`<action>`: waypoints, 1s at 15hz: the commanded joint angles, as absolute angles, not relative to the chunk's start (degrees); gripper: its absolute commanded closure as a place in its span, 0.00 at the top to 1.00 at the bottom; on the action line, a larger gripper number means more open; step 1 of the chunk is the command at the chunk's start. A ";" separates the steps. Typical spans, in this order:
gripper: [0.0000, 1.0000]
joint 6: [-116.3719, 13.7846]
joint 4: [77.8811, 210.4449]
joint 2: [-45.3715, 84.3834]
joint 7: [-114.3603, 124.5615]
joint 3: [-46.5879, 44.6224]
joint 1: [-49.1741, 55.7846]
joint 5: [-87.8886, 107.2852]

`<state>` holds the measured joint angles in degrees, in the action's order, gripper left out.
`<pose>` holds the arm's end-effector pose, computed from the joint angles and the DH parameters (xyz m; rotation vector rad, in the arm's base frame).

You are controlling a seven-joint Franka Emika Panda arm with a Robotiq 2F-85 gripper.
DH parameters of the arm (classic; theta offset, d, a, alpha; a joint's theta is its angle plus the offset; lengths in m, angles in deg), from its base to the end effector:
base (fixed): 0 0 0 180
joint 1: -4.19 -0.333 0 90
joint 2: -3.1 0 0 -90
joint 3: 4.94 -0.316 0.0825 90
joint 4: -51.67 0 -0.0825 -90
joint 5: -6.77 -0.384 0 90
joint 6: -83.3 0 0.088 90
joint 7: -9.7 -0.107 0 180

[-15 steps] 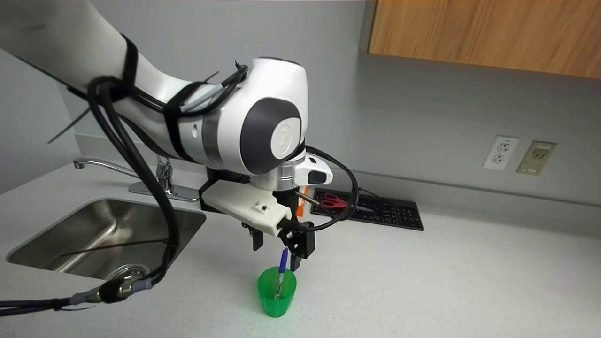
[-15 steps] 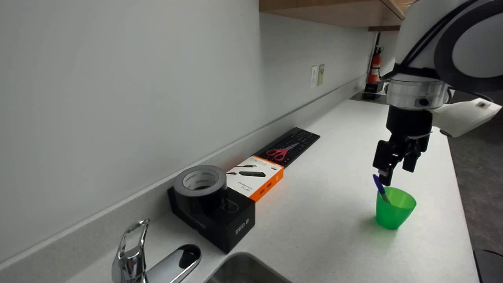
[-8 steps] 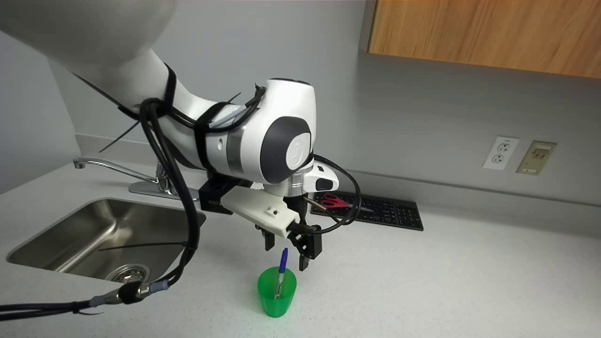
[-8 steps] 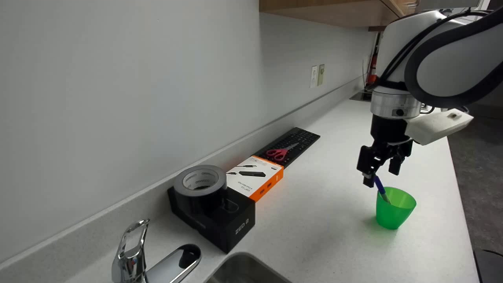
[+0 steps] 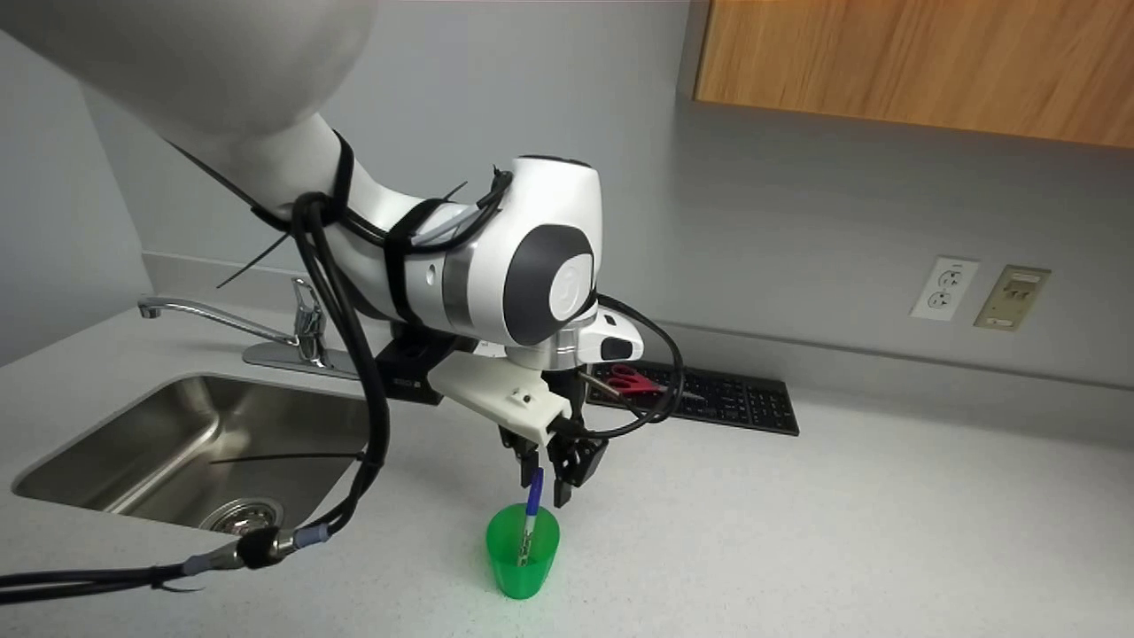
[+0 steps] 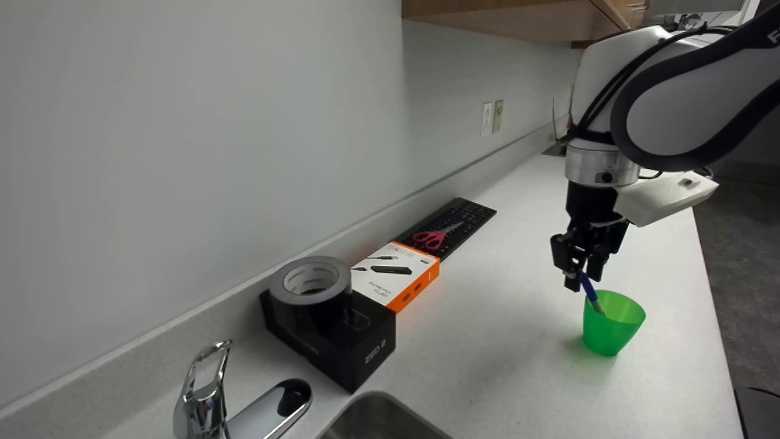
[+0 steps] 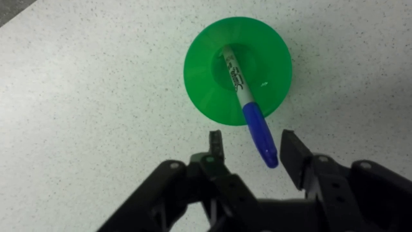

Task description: Remove the marker from the cup.

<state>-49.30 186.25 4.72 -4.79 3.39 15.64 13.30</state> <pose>0.4678 -0.1706 0.3144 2.9552 -0.7836 -0.1017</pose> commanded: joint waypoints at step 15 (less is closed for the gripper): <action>0.04 -36.48 187.18 -9.22 -2.62 3.91 15.39 12.03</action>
<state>-39.79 186.26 -3.14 -4.34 3.44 15.60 13.13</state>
